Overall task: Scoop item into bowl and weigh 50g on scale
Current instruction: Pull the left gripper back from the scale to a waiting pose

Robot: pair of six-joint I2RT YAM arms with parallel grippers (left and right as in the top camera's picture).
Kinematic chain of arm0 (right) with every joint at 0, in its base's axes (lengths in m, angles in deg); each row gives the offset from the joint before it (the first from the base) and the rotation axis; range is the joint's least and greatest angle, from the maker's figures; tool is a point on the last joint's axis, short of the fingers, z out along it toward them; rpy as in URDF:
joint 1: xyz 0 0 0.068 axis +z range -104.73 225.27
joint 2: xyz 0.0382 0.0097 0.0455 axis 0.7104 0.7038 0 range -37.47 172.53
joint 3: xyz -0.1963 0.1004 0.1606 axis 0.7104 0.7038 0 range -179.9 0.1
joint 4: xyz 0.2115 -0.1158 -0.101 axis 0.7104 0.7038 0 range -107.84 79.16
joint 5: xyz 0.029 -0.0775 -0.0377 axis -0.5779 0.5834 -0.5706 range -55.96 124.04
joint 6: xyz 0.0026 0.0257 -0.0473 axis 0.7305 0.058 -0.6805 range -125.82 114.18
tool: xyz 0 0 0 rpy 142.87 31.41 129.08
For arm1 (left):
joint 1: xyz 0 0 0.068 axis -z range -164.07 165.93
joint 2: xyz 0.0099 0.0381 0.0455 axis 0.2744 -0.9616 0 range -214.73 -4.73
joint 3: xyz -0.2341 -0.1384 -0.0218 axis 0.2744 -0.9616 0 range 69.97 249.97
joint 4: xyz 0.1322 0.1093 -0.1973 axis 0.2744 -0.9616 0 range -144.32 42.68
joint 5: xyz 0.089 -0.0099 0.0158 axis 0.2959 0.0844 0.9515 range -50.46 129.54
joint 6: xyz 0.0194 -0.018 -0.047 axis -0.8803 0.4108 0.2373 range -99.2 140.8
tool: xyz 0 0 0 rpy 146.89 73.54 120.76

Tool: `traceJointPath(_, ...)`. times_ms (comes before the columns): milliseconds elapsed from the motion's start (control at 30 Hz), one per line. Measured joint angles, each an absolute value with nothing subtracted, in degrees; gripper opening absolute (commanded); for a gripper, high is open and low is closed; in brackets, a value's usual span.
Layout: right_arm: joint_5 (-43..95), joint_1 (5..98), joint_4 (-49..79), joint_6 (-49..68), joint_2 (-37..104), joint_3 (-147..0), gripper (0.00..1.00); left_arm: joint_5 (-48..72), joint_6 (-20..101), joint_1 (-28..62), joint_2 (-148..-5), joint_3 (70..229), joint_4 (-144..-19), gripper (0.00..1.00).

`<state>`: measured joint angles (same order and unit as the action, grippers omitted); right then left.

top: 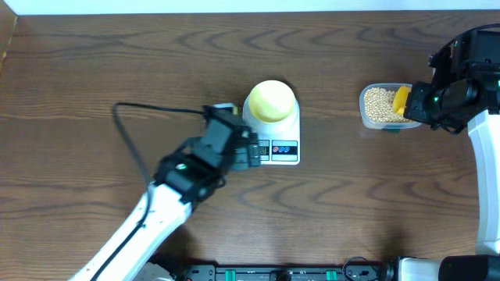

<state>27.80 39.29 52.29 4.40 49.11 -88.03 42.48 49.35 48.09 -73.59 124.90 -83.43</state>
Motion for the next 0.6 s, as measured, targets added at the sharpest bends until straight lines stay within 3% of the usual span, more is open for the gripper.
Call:
traceJointPath(267, 26.77, 39.29, 52.44, 4.4, 49.11, -88.03, 0.01, 30.79, 41.07, 44.2, -70.95, 124.9, -90.69, 0.98)
traceJointPath(600, 27.23, 39.29, 51.22, 4.38, 49.11, -88.03, 0.01, 33.87, 39.13, 44.2, -70.97, 124.9, -90.78, 0.98)
